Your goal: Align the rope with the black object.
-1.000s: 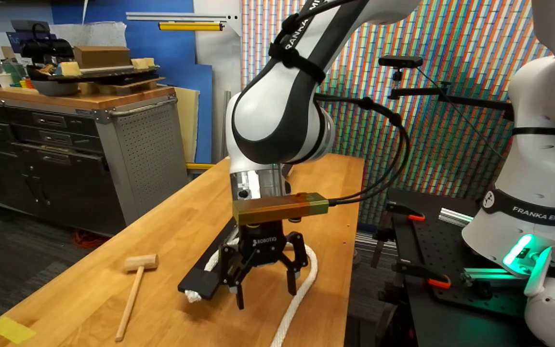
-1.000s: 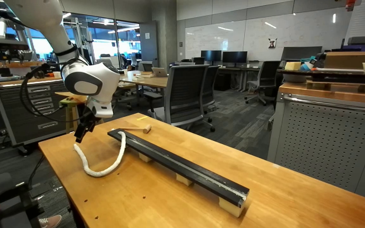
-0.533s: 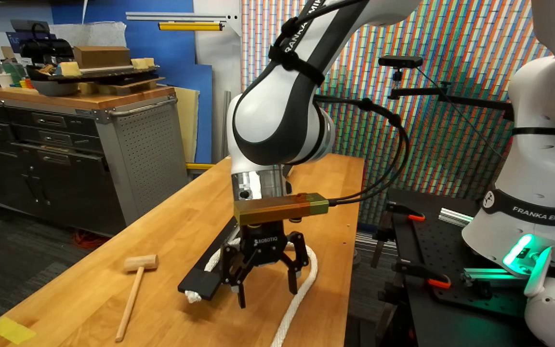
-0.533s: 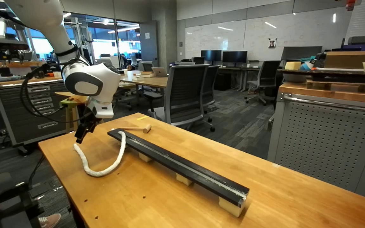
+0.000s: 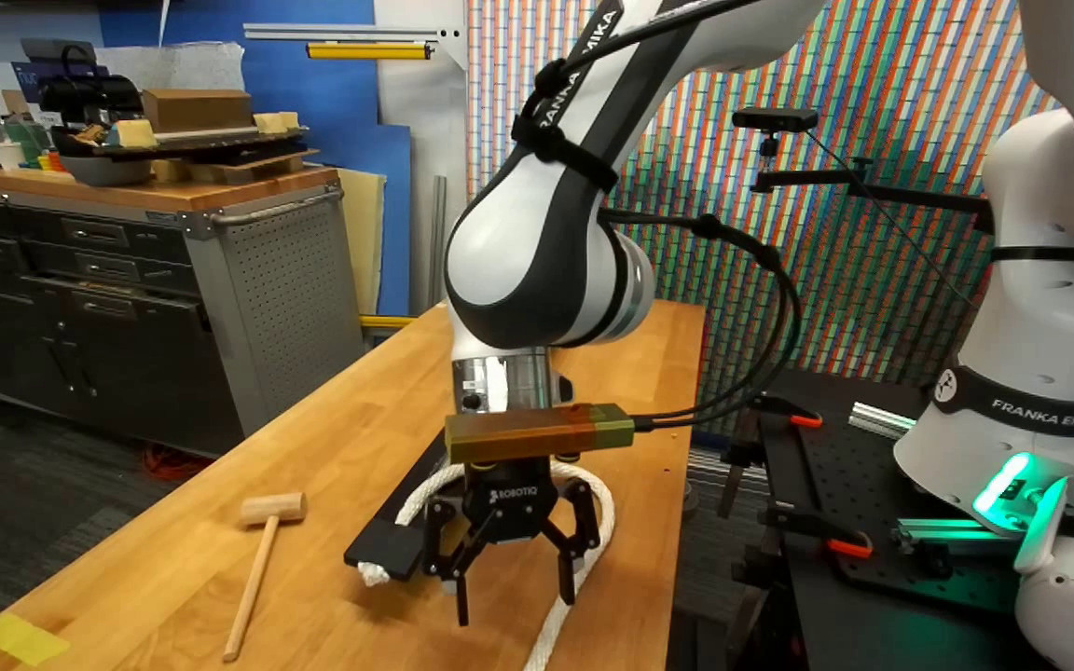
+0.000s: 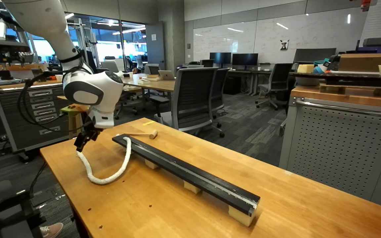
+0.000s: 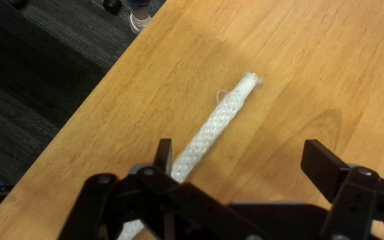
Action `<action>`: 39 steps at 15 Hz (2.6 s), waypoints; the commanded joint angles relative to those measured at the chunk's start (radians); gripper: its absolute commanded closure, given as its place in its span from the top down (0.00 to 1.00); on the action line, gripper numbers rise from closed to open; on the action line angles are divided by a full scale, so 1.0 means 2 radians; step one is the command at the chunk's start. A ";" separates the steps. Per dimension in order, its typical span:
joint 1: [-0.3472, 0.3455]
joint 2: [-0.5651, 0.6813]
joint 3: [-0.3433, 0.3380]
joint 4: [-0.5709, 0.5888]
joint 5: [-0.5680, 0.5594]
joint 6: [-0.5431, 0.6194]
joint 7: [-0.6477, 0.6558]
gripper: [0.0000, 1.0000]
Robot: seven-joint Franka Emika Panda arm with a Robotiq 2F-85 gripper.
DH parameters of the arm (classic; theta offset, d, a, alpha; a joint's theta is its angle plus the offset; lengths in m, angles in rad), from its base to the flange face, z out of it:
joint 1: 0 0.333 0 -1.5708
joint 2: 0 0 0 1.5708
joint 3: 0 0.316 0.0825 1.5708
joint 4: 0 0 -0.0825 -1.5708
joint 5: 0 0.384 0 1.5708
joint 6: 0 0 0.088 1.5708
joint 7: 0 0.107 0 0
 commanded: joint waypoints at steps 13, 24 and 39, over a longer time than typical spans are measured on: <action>0.030 0.084 -0.001 0.066 0.030 -0.001 0.049 0.33; 0.050 0.067 -0.014 0.051 -0.020 -0.017 0.060 0.03; 0.065 -0.067 -0.079 -0.070 -0.267 -0.146 0.258 0.03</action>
